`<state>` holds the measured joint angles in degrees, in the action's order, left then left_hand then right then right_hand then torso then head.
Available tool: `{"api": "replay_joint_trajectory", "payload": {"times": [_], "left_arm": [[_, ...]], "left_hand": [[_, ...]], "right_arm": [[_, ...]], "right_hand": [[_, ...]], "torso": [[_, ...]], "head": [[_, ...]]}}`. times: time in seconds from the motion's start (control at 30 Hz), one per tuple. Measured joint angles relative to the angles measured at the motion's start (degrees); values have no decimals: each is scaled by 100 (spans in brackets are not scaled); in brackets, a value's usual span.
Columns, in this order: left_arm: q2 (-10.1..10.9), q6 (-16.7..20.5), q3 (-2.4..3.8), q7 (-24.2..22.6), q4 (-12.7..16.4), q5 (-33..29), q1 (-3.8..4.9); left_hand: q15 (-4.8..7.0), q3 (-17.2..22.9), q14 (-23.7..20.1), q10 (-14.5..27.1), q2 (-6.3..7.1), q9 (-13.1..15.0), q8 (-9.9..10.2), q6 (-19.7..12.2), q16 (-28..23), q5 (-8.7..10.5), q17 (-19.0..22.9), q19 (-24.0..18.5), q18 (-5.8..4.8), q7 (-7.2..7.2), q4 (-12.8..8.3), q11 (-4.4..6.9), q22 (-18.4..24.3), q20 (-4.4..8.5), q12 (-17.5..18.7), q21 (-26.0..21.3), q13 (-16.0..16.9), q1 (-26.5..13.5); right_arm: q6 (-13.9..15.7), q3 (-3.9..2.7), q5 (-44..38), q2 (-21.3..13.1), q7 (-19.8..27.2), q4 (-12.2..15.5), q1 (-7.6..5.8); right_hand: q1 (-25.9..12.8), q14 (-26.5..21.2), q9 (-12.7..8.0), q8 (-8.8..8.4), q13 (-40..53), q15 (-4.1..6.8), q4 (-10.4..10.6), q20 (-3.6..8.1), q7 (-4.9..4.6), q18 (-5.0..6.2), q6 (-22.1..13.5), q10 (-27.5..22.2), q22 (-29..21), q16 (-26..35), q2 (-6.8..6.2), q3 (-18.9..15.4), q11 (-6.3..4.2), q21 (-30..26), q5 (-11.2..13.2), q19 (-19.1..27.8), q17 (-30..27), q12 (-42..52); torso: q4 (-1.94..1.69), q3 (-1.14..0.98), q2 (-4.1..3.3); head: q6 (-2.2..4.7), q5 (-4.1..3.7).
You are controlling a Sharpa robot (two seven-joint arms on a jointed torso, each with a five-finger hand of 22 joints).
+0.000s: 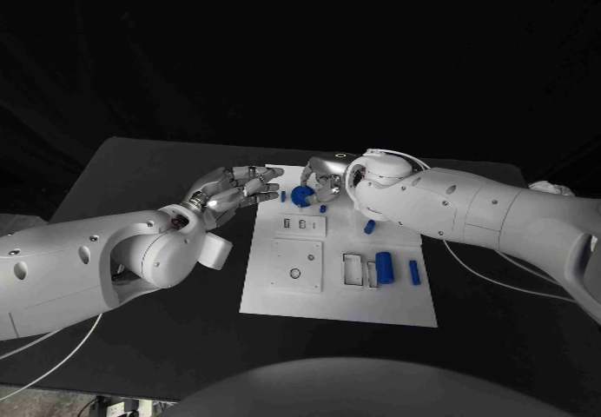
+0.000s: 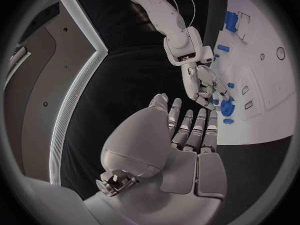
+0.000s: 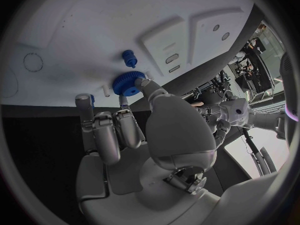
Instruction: Assemble the parts on the task board
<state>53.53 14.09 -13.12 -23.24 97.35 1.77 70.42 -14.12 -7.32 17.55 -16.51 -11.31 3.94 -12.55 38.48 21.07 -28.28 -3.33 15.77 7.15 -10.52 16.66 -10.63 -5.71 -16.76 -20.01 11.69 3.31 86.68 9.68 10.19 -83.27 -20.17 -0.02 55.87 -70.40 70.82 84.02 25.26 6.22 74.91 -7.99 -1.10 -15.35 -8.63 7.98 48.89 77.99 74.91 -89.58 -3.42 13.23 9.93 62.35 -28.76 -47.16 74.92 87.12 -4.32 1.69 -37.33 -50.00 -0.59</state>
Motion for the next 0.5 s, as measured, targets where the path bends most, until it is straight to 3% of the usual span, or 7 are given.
{"api": "replay_joint_trajectory", "payload": {"times": [0.5], "left_arm": [[3, 0, -1, 3, 0, 5, 0]], "left_hand": [[0, 0, 0, 0, 0, 0, 0, 0, 0, 0, 1, 0, 0, 0, 0, 0, 0, 0, 0, 0, -1, 0]], "right_arm": [[51, 5, 16, -2, 11, -11, 5]], "right_hand": [[-41, -21, 251, 156, 0, 21, 17, 0, 57, 0, 121, 43, -1, 0, 39, 16, -43, 0, 62, 0, -1, 0]], "torso": [[4, -3, 1]], "head": [[0, 23]]}}
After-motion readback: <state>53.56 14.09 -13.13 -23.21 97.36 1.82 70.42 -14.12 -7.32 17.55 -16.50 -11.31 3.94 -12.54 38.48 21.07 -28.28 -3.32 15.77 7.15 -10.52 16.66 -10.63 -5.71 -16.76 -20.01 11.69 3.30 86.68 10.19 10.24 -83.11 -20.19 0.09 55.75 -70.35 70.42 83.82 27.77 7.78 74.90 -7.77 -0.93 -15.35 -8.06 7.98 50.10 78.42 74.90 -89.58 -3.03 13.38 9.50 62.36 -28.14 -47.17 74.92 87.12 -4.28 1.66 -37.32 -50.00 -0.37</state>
